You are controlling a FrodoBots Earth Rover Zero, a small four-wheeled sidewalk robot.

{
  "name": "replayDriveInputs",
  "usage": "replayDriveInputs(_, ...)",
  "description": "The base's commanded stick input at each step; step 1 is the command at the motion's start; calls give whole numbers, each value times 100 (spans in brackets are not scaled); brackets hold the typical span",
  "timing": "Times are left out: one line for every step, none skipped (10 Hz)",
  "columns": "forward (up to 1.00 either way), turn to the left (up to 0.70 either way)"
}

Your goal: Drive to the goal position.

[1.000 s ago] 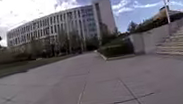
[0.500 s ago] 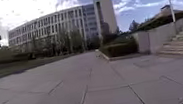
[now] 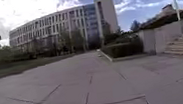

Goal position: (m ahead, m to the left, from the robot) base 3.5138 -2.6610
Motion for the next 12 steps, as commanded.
replayDriveInputs(70, 0)
replayDriveInputs(70, -5)
replayDriveInputs(70, -12)
replayDriveInputs(70, -14)
replayDriveInputs(70, -14)
replayDriveInputs(70, -14)
replayDriveInputs(55, -22)
replayDriveInputs(45, -27)
replayDriveInputs(45, -27)
replayDriveInputs(45, -27)
replayDriveInputs(45, -27)
replayDriveInputs(45, -27)
